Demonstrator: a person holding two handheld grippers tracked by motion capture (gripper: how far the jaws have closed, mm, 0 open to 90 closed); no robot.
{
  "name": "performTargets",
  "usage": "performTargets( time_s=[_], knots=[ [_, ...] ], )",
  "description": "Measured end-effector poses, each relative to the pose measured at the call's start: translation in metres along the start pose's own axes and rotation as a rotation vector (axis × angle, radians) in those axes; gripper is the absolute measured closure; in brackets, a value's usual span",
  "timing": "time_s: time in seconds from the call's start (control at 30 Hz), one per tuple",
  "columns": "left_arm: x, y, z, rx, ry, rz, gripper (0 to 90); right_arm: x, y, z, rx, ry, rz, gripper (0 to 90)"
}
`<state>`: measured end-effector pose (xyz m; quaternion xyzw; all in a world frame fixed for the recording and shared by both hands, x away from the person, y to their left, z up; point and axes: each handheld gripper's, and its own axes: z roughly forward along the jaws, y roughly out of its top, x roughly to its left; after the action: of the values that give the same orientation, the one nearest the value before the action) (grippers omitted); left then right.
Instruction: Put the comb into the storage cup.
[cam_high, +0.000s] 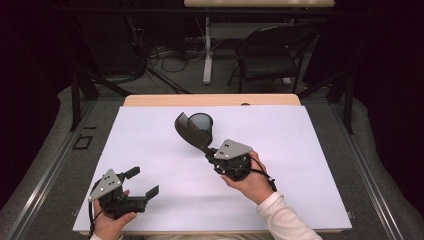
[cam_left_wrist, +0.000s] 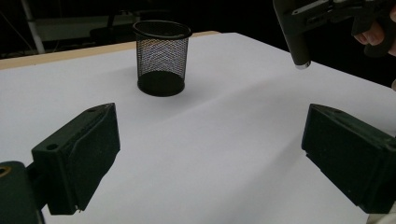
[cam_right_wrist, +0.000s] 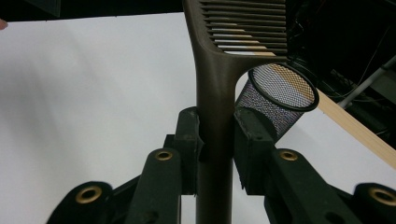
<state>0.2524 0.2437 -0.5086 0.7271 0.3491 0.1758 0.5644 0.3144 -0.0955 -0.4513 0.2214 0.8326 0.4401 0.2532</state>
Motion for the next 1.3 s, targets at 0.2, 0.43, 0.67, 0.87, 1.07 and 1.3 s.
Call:
performTargets(
  time_s=[0.2,0.43,0.67,0.87,1.07,1.3],
  knots=[
    [0.001,0.001,0.000,-0.009,-0.013,-0.018,4.5,0.001,-0.002,0.002,-0.003,-0.001,-0.003,72.9],
    [0.002,0.012,0.000,-0.017,-0.007,-0.048,12.8,0.002,-0.002,0.002,-0.019,0.000,-0.002,72.9],
    [0.004,0.024,0.003,-0.001,0.008,-0.061,13.4,0.003,-0.003,0.001,-0.026,-0.003,-0.003,72.9],
    [0.008,0.037,0.006,0.000,0.009,-0.093,14.2,0.002,-0.003,0.000,-0.030,-0.003,0.001,72.9],
    [0.007,0.050,0.011,0.006,0.006,-0.078,14.8,0.002,-0.004,0.000,-0.029,-0.004,0.003,72.9],
    [0.003,0.066,0.014,0.010,-0.012,-0.055,15.4,0.002,-0.004,-0.001,-0.034,-0.007,0.002,72.9]
  ],
)
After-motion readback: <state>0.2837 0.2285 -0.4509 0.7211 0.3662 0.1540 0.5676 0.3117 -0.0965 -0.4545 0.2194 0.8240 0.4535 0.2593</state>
